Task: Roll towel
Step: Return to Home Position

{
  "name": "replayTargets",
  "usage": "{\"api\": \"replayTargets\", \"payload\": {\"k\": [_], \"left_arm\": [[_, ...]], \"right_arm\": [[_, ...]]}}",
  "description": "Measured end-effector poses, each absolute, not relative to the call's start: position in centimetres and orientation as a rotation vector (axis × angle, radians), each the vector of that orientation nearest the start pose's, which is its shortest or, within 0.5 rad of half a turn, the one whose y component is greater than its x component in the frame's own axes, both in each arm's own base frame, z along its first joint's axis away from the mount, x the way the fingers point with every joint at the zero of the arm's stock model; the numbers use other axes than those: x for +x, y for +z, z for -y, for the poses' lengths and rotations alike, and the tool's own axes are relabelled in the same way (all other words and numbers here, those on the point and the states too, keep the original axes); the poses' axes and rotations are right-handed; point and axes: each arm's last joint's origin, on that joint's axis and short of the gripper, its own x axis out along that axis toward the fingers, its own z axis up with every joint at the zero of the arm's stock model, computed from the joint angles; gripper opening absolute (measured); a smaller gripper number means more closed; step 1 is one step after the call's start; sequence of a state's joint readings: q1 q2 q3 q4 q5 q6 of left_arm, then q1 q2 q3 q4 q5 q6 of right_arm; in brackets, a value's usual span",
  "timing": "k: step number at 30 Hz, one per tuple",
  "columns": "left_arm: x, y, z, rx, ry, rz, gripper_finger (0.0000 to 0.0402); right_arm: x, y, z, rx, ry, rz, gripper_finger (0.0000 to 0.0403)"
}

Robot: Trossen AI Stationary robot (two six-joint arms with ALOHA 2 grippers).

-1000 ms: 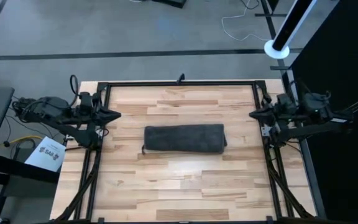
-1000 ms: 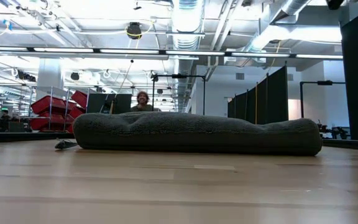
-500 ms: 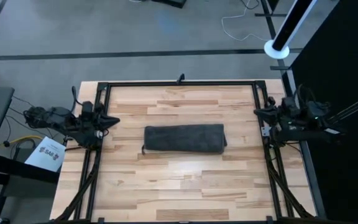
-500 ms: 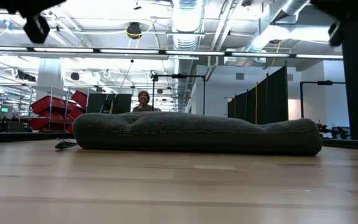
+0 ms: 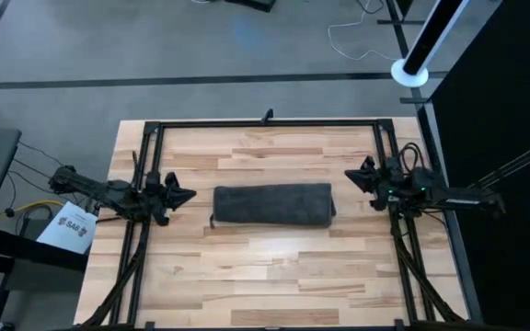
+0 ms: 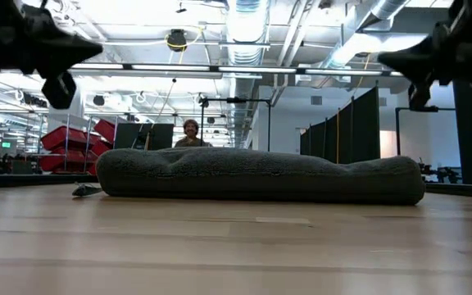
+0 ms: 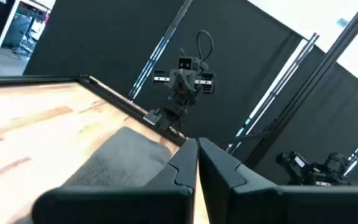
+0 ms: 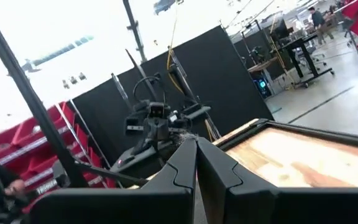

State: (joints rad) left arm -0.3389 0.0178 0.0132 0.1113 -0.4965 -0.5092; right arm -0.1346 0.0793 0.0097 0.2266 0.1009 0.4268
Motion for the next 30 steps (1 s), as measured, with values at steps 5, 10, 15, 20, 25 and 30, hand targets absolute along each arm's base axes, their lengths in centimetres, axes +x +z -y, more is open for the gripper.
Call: {"api": "replayTargets", "payload": {"k": [5, 10, 15, 20, 25, 30], "left_arm": [[9.5, 17.2, 1.5, -0.439, 0.186, 0.090, 0.0000], [9.5, 17.1, 1.3, -0.357, 0.215, 0.084, 0.0000], [9.5, 17.1, 1.3, -0.354, 0.215, 0.082, 0.0000], [9.5, 17.1, 1.3, -0.354, 0.215, 0.081, 0.0000], [9.5, 17.0, 1.3, -0.353, 0.215, 0.081, 0.0000], [9.5, 17.0, 1.3, -0.353, 0.215, 0.080, 0.0000]], "right_arm": [[9.9, 17.7, 2.0, 0.316, -0.252, 0.149, 0.0000], [9.9, 17.1, 2.2, 0.312, -0.283, 0.088, 0.0000], [9.9, 16.6, 2.2, 0.313, -0.293, 0.032, 0.0000], [9.9, 16.3, 2.2, 0.312, -0.298, 0.000, 0.0000], [9.9, 16.3, 2.2, 0.313, -0.298, 0.000, 0.0000], [9.9, 16.3, 2.2, 0.313, -0.298, 0.000, 0.0000]]}}
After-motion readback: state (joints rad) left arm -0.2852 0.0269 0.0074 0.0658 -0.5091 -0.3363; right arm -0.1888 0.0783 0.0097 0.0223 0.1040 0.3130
